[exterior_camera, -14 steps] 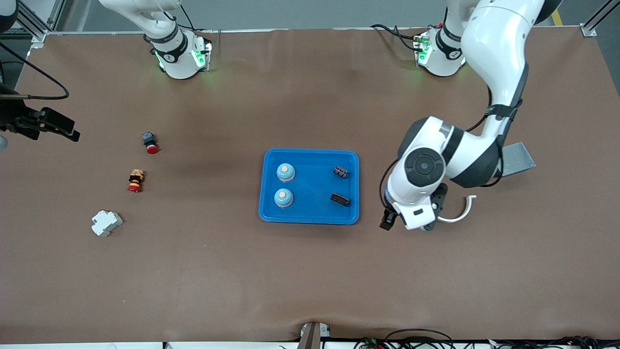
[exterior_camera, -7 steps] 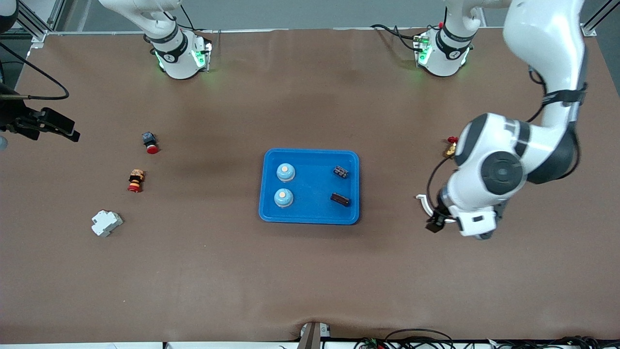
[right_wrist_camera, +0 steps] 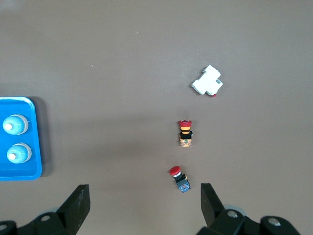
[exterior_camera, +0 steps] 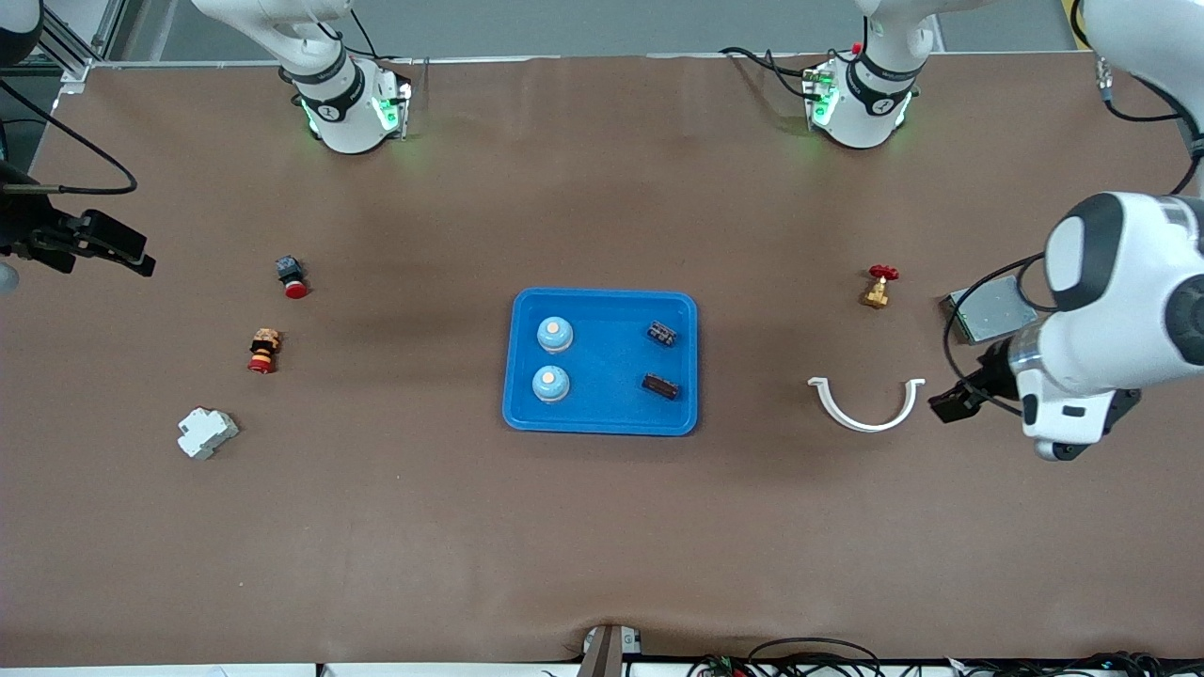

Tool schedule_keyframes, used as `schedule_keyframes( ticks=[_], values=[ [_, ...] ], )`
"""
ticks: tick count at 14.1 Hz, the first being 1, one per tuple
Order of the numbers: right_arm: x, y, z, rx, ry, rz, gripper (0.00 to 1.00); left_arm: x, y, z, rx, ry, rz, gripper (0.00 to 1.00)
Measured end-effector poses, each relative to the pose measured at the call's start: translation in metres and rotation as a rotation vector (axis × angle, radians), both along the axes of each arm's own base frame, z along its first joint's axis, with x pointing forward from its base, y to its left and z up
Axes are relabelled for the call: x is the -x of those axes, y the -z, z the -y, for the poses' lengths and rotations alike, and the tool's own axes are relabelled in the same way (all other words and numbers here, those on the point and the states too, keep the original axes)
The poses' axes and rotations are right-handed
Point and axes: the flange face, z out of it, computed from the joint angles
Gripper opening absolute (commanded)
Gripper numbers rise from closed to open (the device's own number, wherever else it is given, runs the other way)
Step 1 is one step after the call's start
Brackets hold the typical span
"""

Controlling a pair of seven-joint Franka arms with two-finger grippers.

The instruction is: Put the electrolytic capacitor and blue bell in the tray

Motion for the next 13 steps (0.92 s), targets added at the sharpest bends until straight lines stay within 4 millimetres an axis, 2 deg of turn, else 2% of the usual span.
schedule_keyframes(
  ticks=[2, 4, 7, 11, 13],
  values=[
    [0.0, 0.0, 0.0, 0.0, 0.0, 0.0, 1.0, 0.004, -0.006, -0.029, 0.029, 0.151, -0.013, 1.0],
    [0.0, 0.0, -0.001, 0.0, -0.002, 0.0, 1.0, 0.007, -0.013, -0.044, 0.042, 0.229, -0.015, 1.0],
    [0.0, 0.0, -0.001, 0.0, -0.002, -0.001, 1.0, 0.011, -0.033, -0.046, 0.033, 0.254, 0.017, 1.0],
    [0.0, 0.001, -0.001, 0.0, -0.002, -0.001, 1.0, 0.013, -0.073, -0.043, 0.017, 0.273, 0.084, 1.0],
    [0.0, 0.001, -0.001, 0.0, -0.002, -0.002, 1.0, 0.013, -0.082, -0.037, 0.016, 0.282, 0.1, 1.0]
  ],
)
